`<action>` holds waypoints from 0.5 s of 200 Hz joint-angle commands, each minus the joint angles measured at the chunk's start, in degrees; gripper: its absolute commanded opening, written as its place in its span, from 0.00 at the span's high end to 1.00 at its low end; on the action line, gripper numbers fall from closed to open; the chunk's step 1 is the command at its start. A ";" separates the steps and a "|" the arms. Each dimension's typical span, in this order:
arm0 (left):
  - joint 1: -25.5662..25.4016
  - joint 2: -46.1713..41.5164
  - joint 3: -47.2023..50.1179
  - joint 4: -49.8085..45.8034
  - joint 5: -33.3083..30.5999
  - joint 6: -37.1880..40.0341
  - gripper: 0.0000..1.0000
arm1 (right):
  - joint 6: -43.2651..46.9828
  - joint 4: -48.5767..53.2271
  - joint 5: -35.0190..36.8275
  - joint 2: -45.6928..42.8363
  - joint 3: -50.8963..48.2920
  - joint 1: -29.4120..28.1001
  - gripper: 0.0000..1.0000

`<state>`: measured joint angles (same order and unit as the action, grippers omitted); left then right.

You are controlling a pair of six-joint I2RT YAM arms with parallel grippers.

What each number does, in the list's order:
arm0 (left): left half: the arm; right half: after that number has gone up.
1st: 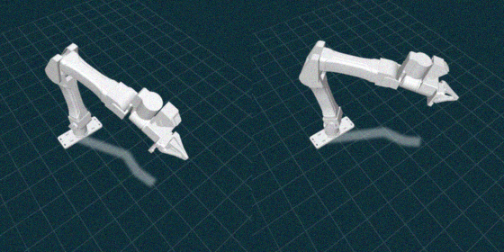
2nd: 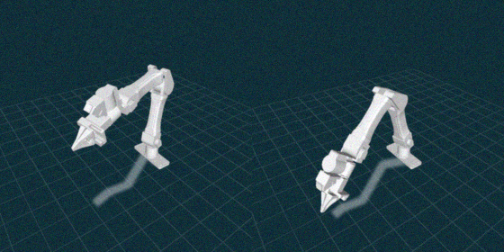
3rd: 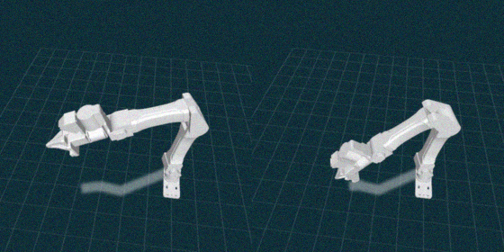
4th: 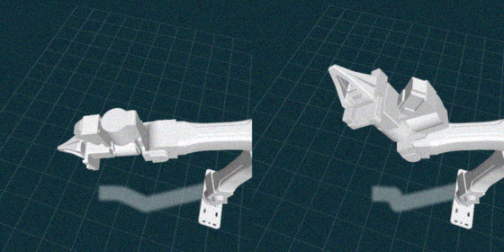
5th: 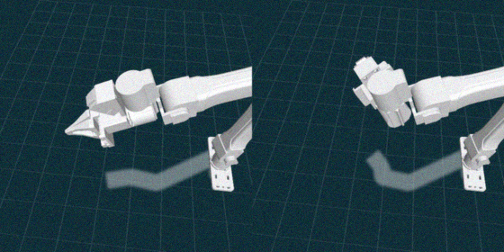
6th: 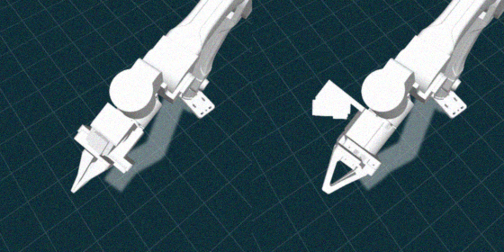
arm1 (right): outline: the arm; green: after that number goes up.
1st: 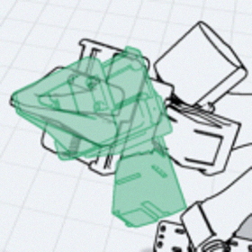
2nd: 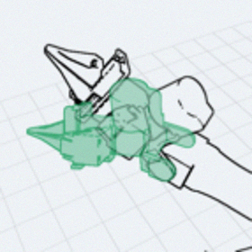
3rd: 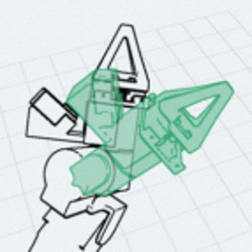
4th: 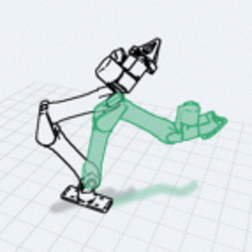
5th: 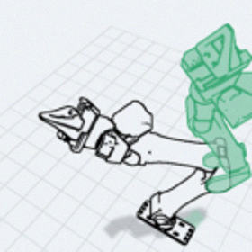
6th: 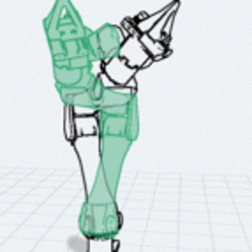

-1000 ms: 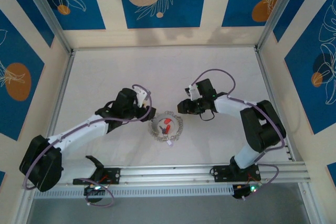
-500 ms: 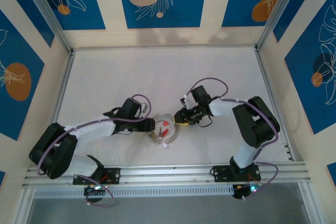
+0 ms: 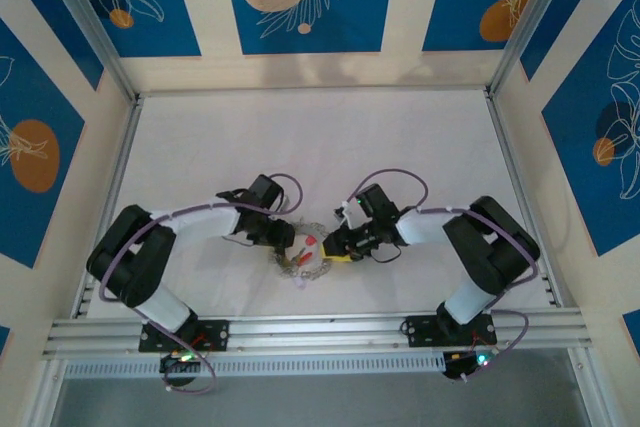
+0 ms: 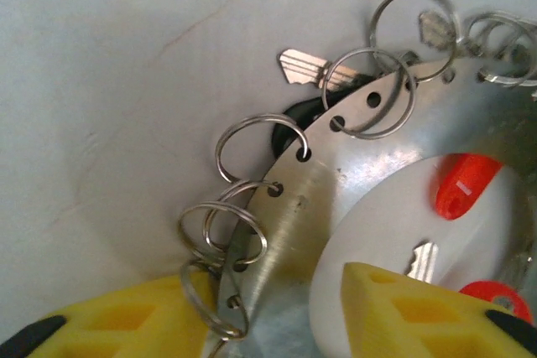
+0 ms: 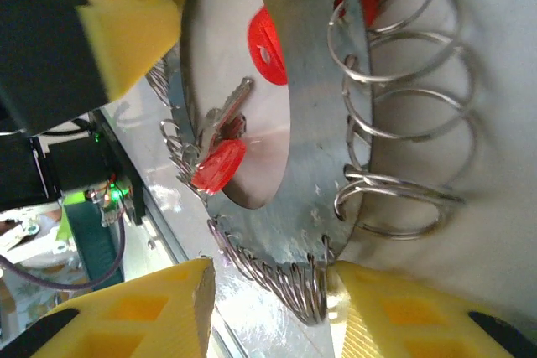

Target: Put the keys on the keyring

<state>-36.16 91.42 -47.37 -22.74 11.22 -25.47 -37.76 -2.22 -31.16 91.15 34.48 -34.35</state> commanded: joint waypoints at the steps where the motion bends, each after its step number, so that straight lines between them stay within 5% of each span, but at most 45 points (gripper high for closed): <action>1: 0.11 2.90 -3.96 3.69 -3.74 6.99 0.57 | -0.36 0.56 5.75 -7.10 -1.24 3.02 0.60; 41: 0.75 1.14 -5.00 2.54 -3.95 9.66 0.57 | 0.43 7.36 8.60 -8.61 4.21 8.93 0.63; 100: 1.84 -7.30 -2.61 2.78 -4.98 12.20 0.55 | -12.15 4.05 5.37 3.08 10.03 10.16 0.80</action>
<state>-34.98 88.64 -50.74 -21.61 7.14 -16.03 -43.27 2.37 -22.94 89.86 43.46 -24.36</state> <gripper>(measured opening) 0.445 0.222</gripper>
